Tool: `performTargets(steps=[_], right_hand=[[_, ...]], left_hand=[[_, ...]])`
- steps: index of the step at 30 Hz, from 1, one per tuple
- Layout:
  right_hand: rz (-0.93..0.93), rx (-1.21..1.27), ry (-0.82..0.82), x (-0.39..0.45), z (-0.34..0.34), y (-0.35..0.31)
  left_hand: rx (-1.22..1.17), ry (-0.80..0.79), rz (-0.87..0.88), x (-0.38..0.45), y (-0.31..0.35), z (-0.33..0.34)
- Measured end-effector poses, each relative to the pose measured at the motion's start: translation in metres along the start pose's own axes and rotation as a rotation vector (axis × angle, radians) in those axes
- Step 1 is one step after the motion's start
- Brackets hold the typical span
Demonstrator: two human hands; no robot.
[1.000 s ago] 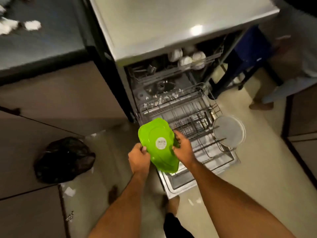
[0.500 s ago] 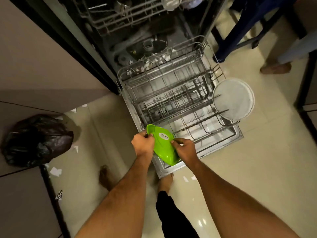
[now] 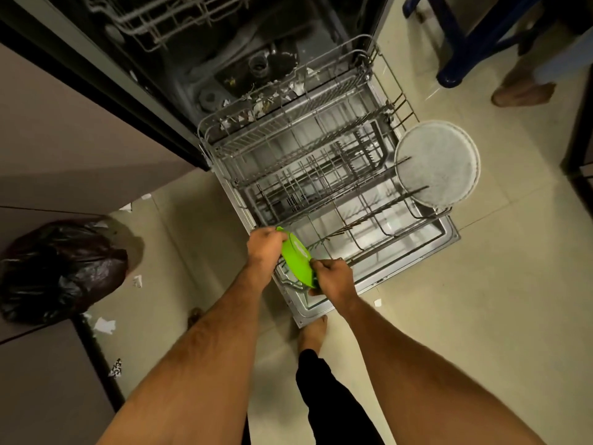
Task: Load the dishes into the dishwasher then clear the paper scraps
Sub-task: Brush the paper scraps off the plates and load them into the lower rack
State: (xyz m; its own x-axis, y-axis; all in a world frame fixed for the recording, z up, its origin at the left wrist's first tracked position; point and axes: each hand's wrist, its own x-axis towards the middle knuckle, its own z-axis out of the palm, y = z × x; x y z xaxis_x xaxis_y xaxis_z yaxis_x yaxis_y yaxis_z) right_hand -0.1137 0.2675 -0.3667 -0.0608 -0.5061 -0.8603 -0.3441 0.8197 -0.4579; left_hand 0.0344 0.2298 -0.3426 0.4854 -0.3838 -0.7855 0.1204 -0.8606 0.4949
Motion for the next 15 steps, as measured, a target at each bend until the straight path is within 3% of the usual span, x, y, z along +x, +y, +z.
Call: performTargets(steps=[4, 9, 15], right_hand=[[0.051, 0.04, -0.03, 0.001, 0.007, -0.006], [0.035, 0.01, -0.058, 0.004, 0.022, -0.004], [0.006, -0.066, -0.05, 0.001, 0.034, -0.002]], left_hand=[[-0.005, -0.059, 0.024, 0.001, 0.004, 0.002], [-0.046, 0.063, -0.012, 0.014, -0.001, -0.012], [0.126, 0.029, 0.061, 0.032, -0.011, -0.023]])
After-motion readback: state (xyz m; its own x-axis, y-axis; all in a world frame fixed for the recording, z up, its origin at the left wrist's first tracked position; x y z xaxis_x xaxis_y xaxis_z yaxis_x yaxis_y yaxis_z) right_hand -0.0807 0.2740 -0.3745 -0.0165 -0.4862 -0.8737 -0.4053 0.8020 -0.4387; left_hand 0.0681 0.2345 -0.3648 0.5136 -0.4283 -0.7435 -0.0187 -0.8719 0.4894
